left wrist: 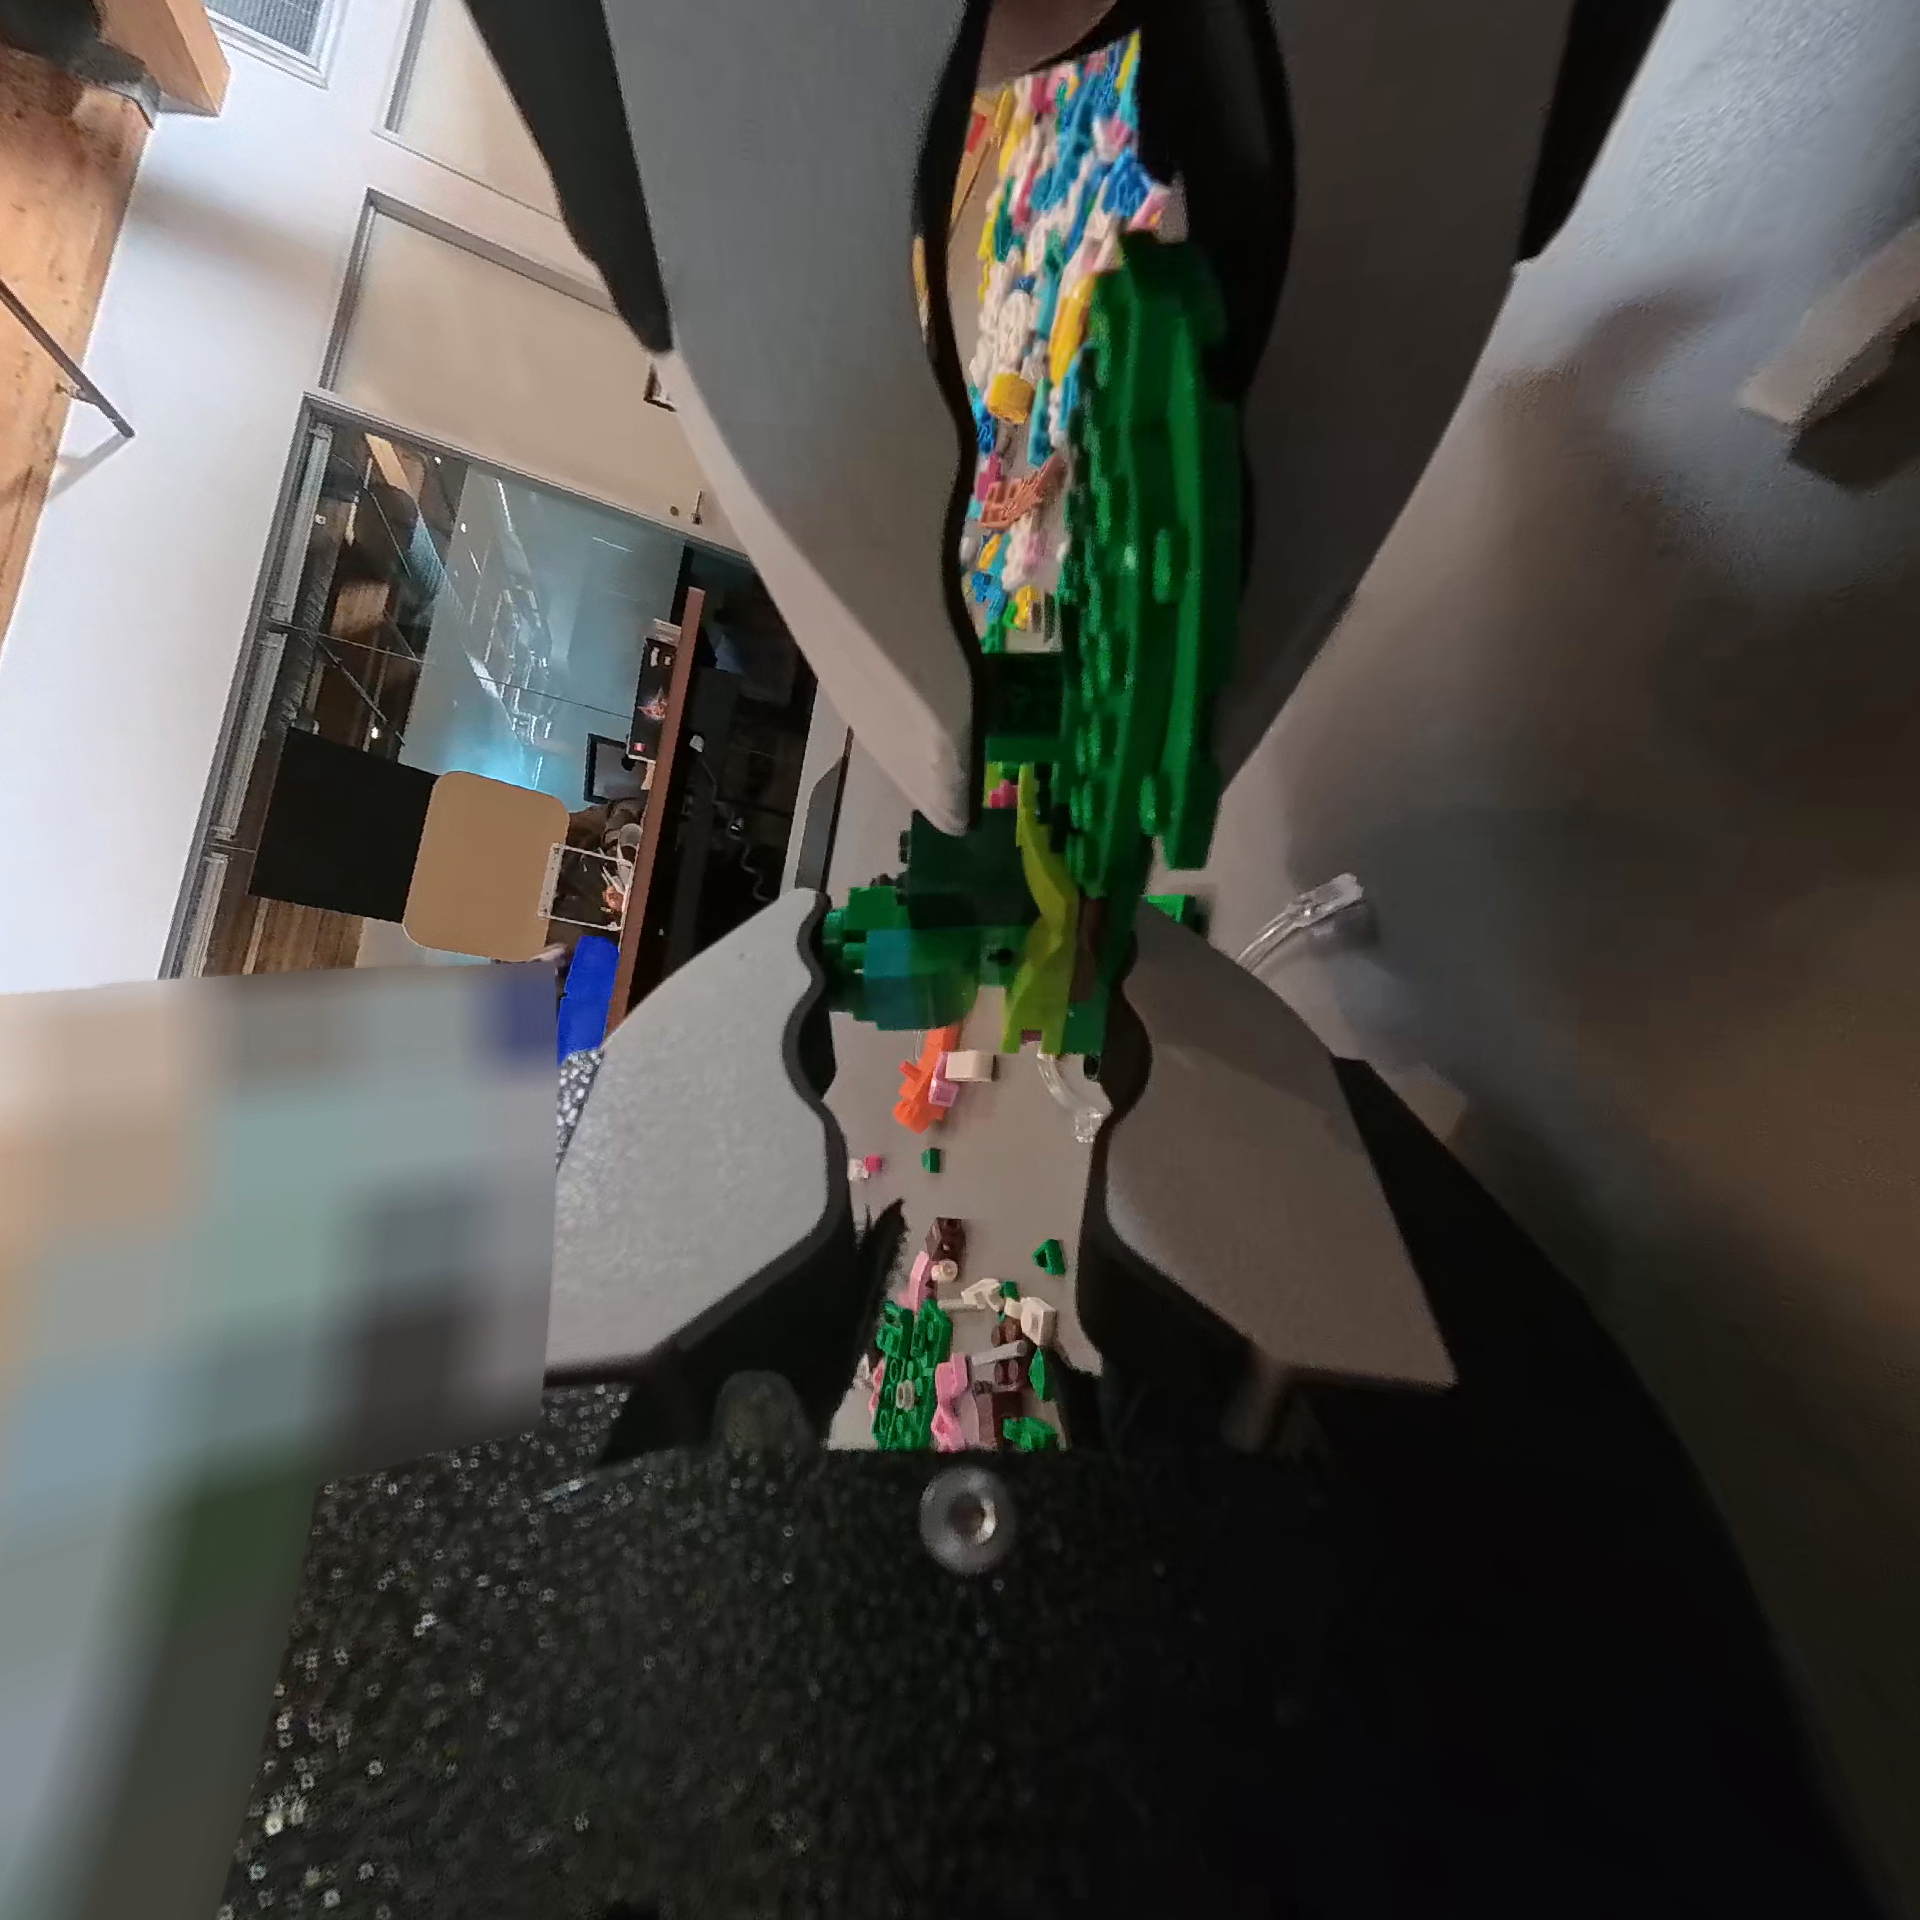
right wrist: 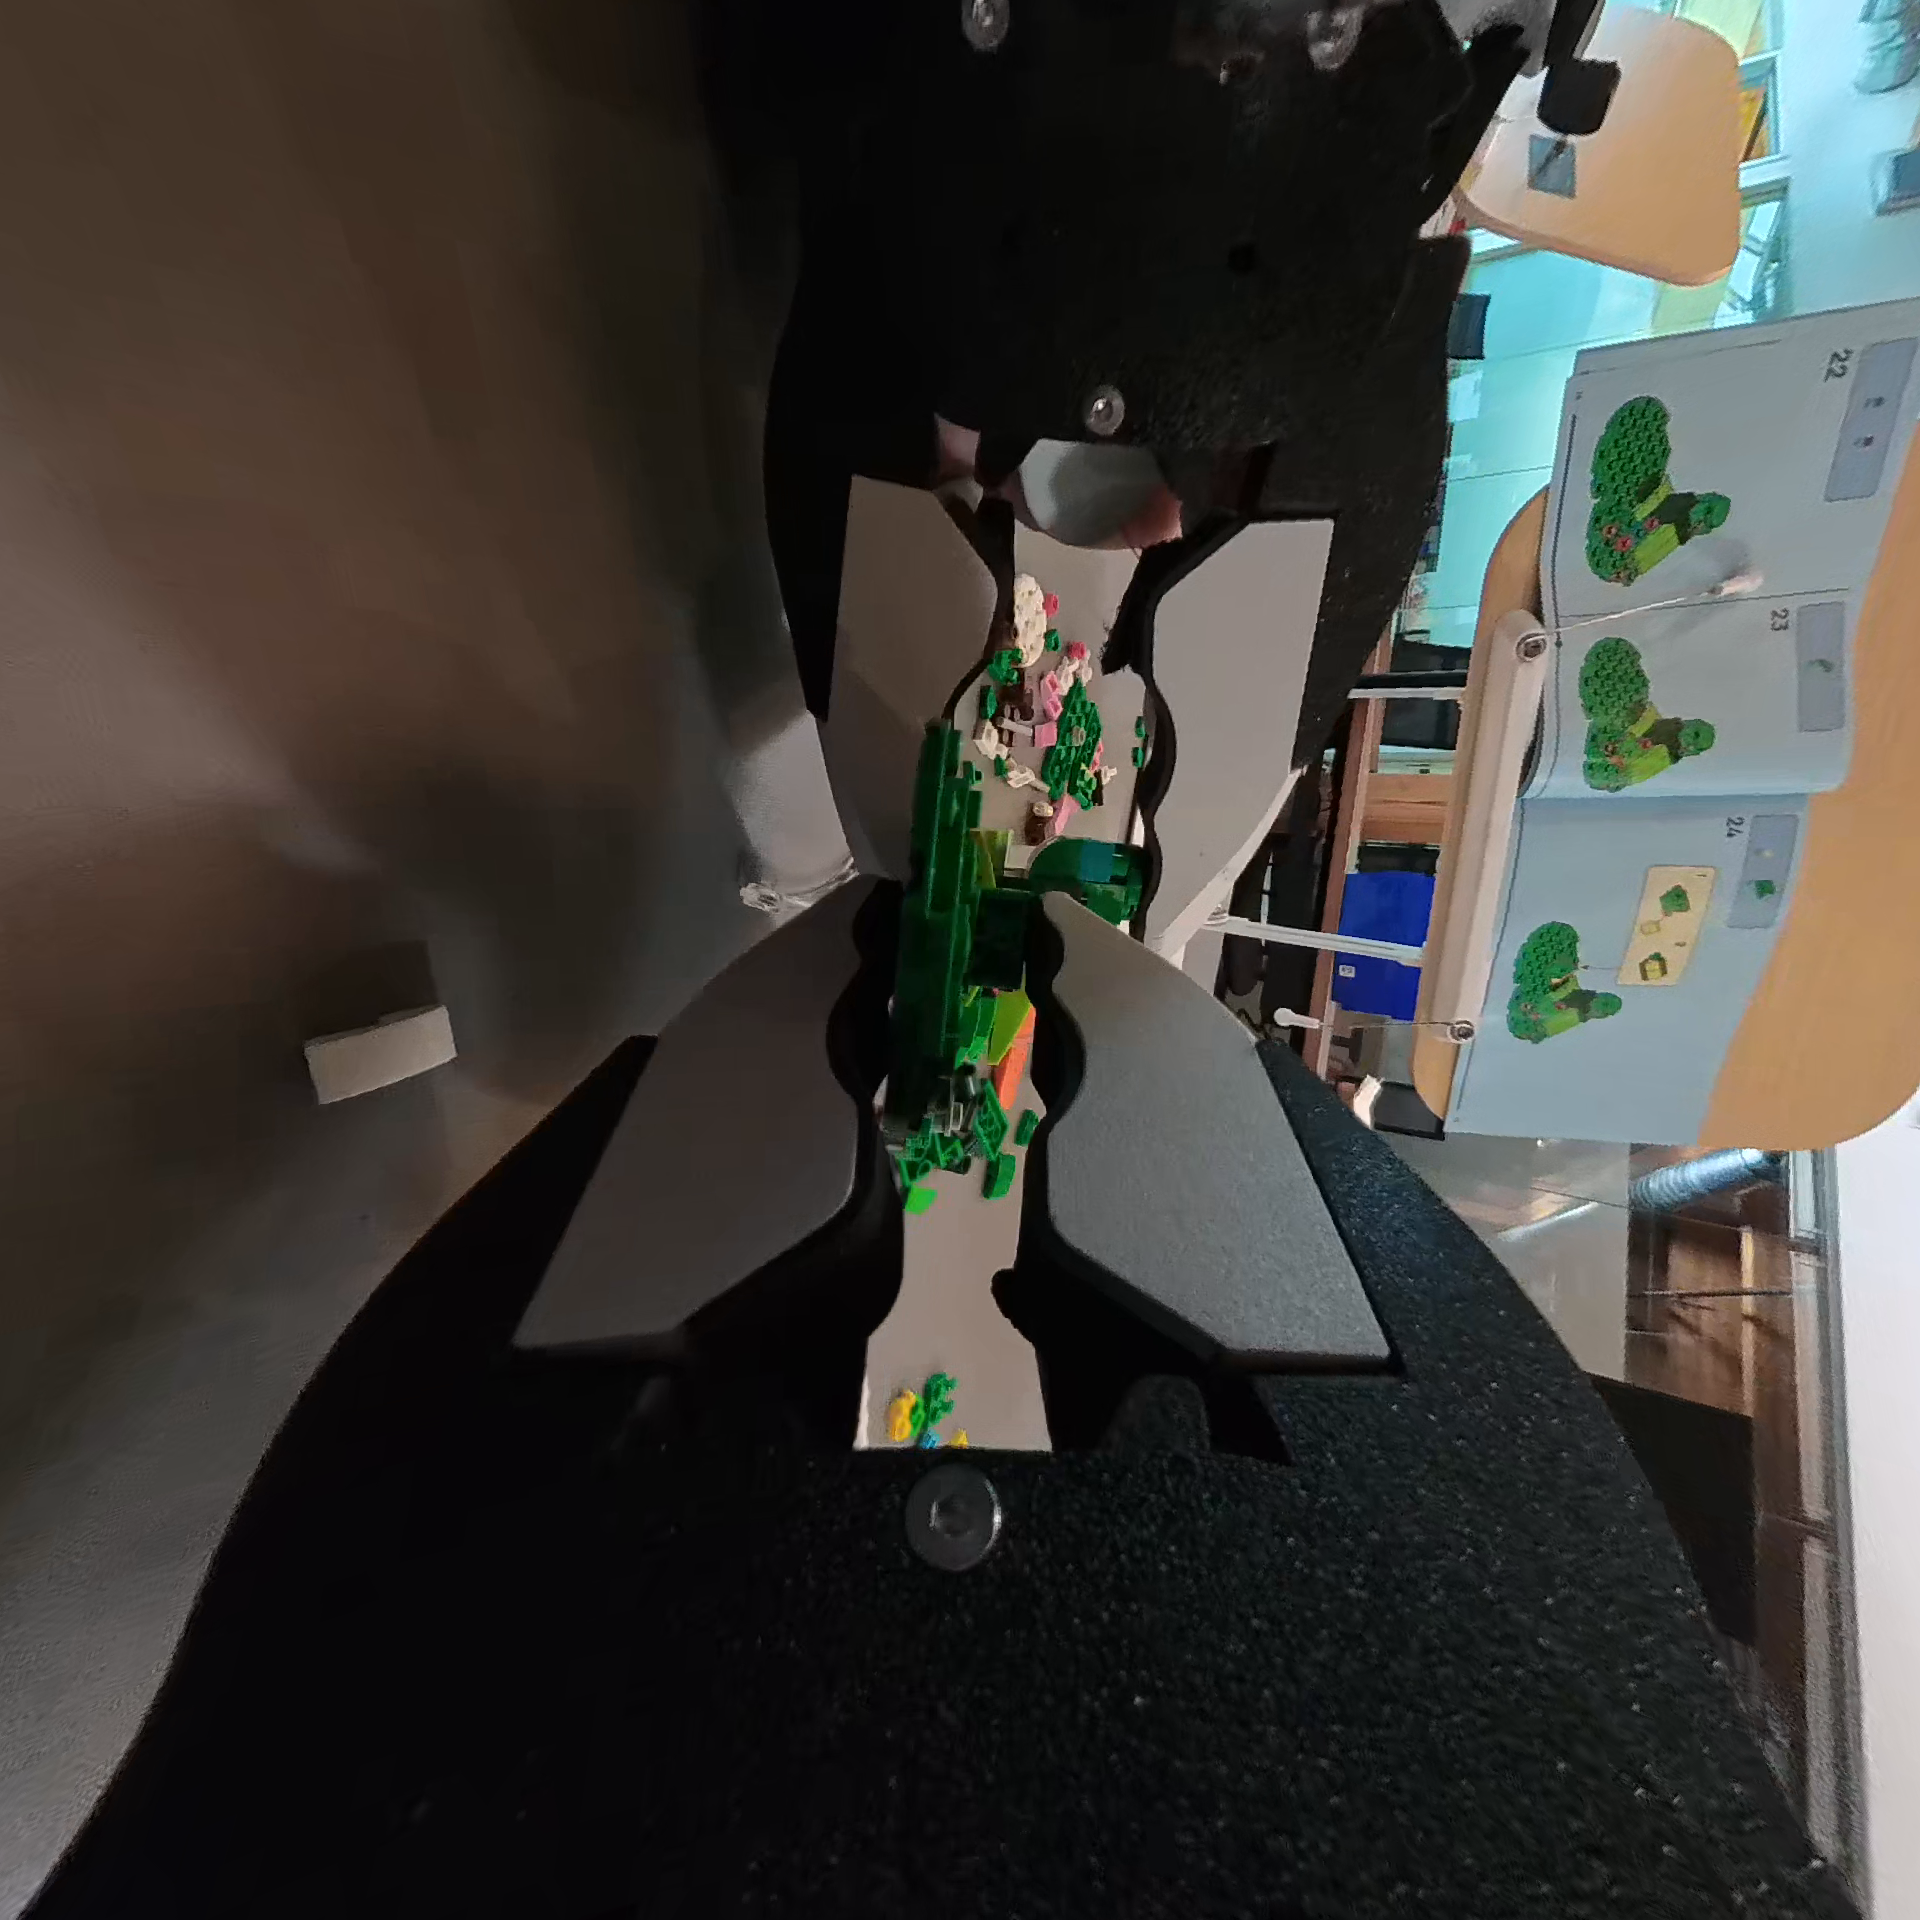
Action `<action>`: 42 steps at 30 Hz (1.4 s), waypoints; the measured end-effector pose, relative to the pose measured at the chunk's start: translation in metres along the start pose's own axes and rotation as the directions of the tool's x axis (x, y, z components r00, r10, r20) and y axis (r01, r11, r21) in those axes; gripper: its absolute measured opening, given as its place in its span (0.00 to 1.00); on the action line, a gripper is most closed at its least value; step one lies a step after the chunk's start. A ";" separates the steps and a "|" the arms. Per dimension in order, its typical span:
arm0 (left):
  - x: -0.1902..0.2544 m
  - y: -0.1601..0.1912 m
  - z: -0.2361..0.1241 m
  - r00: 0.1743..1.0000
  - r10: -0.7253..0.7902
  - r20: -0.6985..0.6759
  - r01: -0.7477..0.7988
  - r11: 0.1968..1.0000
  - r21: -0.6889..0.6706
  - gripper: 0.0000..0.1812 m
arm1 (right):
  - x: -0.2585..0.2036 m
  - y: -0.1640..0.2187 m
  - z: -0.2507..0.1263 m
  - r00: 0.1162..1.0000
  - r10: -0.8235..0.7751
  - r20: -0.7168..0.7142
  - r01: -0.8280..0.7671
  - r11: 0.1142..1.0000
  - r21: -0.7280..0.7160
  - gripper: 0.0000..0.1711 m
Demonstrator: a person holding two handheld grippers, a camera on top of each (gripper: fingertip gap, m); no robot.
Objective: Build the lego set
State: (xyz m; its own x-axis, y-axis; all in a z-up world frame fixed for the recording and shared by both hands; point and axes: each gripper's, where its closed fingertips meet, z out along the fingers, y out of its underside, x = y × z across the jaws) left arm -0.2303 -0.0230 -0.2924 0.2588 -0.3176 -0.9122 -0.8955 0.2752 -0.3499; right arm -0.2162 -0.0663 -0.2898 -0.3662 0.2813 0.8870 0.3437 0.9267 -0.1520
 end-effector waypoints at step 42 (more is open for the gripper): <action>-0.006 0.003 -0.001 1.000 -0.007 0.025 0.007 1.000 -0.009 0.26 | 0.003 -0.009 -0.015 0.991 0.038 -0.127 -0.013 0.981 0.193 0.07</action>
State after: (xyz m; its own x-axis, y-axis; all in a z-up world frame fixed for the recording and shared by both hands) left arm -0.2344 -0.0212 -0.2878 0.2741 -0.2965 -0.9149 -0.8968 0.2648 -0.3545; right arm -0.2073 -0.0778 -0.2793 -0.2401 0.2822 0.9288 0.1745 0.9538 -0.2447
